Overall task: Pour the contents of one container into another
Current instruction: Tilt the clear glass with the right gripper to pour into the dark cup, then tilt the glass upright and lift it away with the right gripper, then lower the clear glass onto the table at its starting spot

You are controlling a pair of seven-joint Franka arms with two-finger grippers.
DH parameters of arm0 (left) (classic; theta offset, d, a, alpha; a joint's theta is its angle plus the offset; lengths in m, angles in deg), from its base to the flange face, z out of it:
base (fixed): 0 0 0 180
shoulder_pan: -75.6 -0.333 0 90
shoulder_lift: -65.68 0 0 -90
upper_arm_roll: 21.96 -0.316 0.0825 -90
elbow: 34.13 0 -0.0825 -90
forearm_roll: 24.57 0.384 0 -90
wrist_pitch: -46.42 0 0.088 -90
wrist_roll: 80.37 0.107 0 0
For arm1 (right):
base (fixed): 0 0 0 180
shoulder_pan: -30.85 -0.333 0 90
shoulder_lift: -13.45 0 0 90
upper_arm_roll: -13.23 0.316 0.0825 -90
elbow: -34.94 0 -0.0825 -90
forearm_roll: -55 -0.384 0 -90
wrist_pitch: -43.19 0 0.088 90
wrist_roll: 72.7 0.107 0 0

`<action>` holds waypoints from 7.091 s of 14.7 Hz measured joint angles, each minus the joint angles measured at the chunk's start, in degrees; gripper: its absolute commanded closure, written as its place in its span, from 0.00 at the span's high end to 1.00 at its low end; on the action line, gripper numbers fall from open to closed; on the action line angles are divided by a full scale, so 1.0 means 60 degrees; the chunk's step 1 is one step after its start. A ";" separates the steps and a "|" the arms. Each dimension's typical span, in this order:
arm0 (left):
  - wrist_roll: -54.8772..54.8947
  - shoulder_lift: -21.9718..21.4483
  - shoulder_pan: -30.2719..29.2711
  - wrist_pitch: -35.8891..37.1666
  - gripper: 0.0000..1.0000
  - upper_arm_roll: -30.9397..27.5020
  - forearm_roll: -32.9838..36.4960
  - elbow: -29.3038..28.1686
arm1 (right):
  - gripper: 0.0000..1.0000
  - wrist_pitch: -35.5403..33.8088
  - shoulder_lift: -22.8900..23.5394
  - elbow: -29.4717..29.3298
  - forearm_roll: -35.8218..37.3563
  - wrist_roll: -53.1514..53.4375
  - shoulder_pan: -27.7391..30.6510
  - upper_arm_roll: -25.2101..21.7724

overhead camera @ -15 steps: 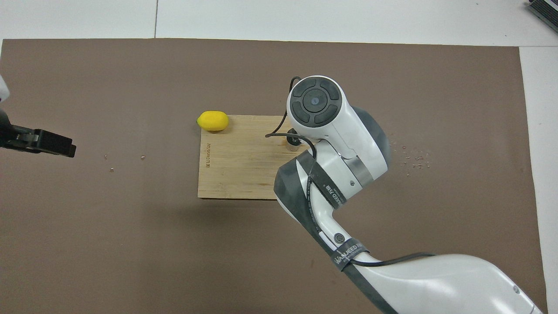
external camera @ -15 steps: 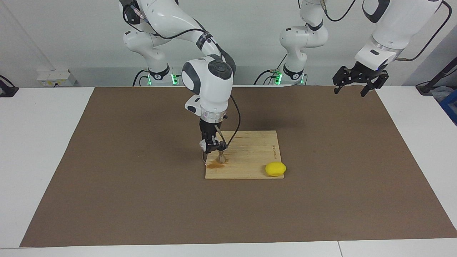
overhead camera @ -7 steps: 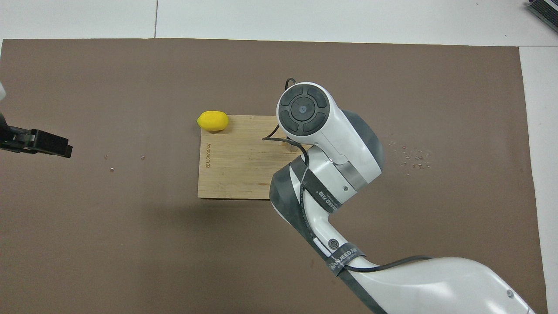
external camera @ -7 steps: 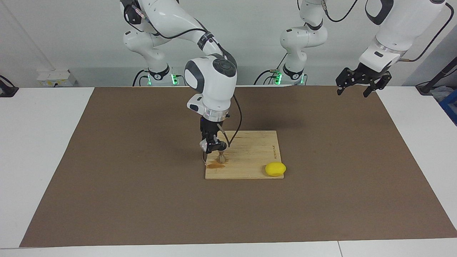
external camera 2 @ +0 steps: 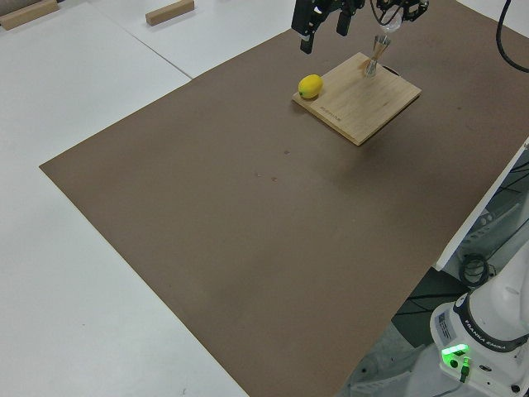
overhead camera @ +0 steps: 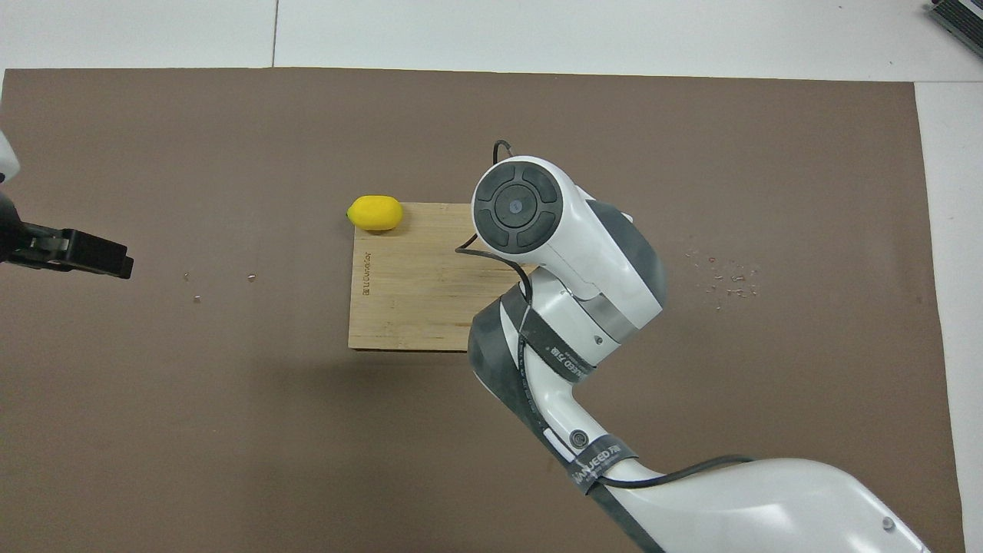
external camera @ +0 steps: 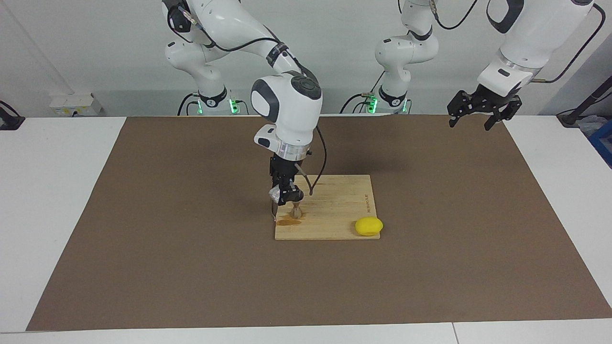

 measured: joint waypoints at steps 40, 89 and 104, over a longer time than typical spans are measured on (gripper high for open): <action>0.0009 -0.0030 -0.0040 -0.0022 1.00 -0.0038 0.0000 -0.0076 | 0.11 0.0079 0.0008 0.0102 0.0636 0.0000 -0.0096 0.0011; 0.0009 -0.0031 -0.0040 -0.0022 1.00 -0.0038 0.0000 -0.0076 | 0.14 0.1442 -0.0574 0.4744 -0.9204 -1.0045 0.6946 -0.0070; 0.0009 -0.0031 -0.0040 -0.0022 1.00 -0.0038 0.0000 -0.0076 | 1.00 0.1266 -0.1250 0.4931 -0.9152 -1.0391 0.7904 -0.0106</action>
